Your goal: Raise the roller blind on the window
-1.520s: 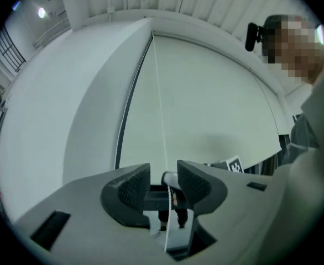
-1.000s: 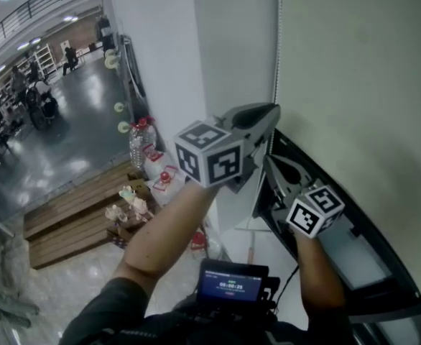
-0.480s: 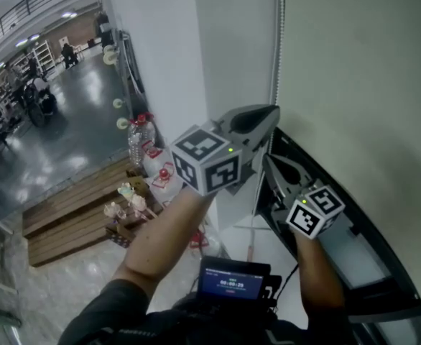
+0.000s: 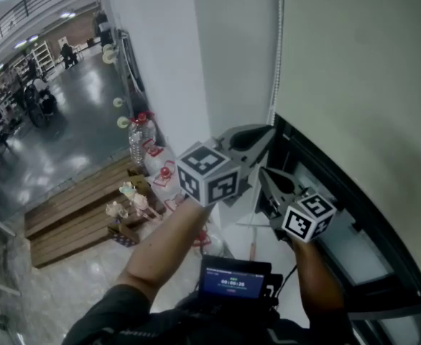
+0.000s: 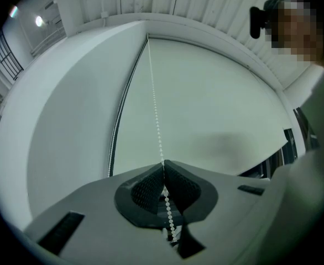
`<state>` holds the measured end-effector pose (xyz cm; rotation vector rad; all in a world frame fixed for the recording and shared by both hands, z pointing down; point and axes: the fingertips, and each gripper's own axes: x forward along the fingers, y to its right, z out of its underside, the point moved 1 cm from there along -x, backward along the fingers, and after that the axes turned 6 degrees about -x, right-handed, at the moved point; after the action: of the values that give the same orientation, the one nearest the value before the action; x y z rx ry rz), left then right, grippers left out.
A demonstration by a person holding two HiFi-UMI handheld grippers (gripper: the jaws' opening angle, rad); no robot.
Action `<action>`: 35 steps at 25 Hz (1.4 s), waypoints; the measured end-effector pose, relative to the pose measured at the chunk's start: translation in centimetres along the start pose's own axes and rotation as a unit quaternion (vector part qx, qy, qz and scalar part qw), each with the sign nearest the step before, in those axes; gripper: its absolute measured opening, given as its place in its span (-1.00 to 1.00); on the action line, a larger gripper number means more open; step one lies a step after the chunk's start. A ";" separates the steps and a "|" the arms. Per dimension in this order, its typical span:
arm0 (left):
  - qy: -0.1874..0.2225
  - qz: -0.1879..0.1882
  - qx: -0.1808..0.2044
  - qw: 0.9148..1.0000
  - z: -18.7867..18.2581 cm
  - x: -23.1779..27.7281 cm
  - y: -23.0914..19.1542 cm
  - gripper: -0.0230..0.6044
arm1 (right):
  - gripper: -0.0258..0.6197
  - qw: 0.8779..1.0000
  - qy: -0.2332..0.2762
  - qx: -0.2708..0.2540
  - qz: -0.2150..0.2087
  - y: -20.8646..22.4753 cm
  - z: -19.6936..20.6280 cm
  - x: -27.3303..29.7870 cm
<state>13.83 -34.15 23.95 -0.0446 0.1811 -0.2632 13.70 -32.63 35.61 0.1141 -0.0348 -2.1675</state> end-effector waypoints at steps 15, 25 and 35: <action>-0.072 -0.017 -0.038 0.997 10.1 -1.9 -1.2 -0.91 | -0.89 0.994 -0.100 0.040 0.025 0.9 9.7 -0.6; -0.079 -0.012 -0.048 0.996 10.7 -2.0 -1.1 -0.91 | -0.68 0.992 -0.088 -0.035 0.082 2.3 4.3 -3.8; -0.089 -0.001 -0.041 0.995 11.2 -1.8 -0.2 -0.92 | -0.67 0.993 0.040 -0.104 0.041 0.9 -10.2 -2.2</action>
<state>14.18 -33.66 35.30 -0.1485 0.0142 -0.2521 16.65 -31.18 25.68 0.0784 0.2271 -2.0700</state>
